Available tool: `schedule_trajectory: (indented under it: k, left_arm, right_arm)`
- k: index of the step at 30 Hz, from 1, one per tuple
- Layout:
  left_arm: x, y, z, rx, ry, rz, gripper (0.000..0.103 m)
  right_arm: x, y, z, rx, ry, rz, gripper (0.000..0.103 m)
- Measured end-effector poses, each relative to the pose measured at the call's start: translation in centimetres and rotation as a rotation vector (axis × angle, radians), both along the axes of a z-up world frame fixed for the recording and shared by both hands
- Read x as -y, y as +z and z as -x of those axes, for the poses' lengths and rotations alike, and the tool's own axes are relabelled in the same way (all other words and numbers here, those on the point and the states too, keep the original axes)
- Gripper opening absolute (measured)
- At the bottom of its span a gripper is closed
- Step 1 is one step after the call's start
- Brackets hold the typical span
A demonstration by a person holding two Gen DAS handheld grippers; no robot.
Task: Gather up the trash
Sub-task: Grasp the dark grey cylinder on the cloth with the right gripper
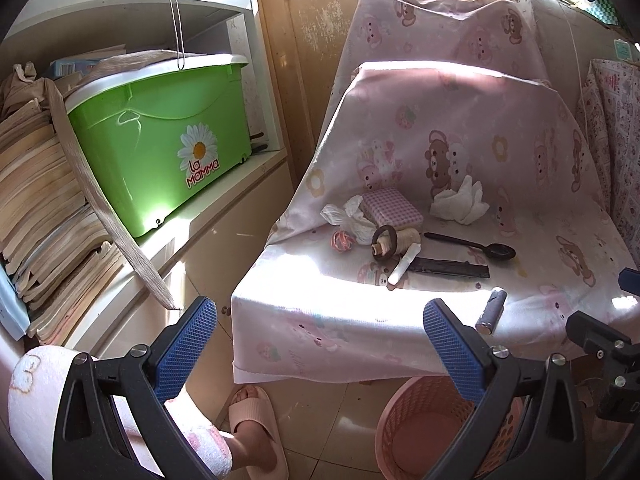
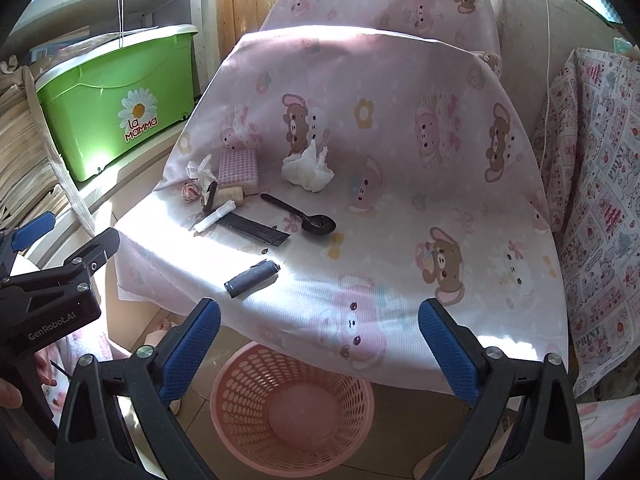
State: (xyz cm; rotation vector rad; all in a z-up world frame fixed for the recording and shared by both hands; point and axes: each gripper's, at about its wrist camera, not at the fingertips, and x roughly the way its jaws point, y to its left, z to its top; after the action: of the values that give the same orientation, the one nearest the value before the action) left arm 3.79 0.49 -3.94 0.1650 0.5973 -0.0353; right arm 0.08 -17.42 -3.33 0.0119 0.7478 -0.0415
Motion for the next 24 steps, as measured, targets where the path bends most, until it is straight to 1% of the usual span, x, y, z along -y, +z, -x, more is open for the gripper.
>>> schedule_trajectory:
  k: [2, 5, 8, 10, 12, 13, 15, 17, 21, 24]
  left_arm:
    - [-0.2, -0.5, -0.4, -0.02, 0.006, 0.005, 0.102]
    - [-0.2, -1.1, -1.1, -0.052, 0.0, 0.013, 0.102]
    - [-0.6, -1.4, -1.7, -0.09, 0.009, 0.056, 0.102]
    - [-1.1, -1.6, -2.1, -0.11, 0.023, 0.085, 0.102]
    - [-1.7, -1.6, -2.5, -0.122, 0.044, 0.106, 0.101]
    - [-2.1, -1.6, -2.6, -0.125, 0.055, 0.118, 0.101]
    - [-2.7, -1.6, -2.8, -0.13, 0.075, 0.14, 0.101]
    - [-3.4, -1.5, -2.9, -0.134, 0.092, 0.157, 0.101]
    - [-3.8, -1.5, -3.0, -0.141, 0.101, 0.167, 0.101]
    - [-3.6, -1.6, -3.0, -0.139, 0.098, 0.151, 0.101]
  right_arm:
    - [-0.3, -0.2, -0.3, 0.005, 0.008, -0.001, 0.089]
    - [-0.9, -0.5, -0.9, 0.025, 0.016, -0.022, 0.086]
    - [-1.8, -1.0, -1.9, 0.055, 0.035, -0.05, 0.082]
    - [-2.6, -1.4, -2.6, 0.075, 0.055, -0.052, 0.077]
    - [-3.7, -1.9, -3.4, 0.071, 0.08, -0.03, 0.069]
    - [-4.2, -2.4, -4.0, 0.059, 0.091, -0.011, 0.066]
    - [-4.8, -3.4, -4.7, 0.033, 0.099, 0.016, 0.056]
    - [-5.0, -4.2, -5.0, 0.021, 0.09, 0.007, 0.052]
    - [-4.9, -4.7, -5.4, 0.04, 0.07, -0.041, 0.052]
    - [-5.2, -4.7, -5.7, 0.07, 0.059, -0.039, 0.052]
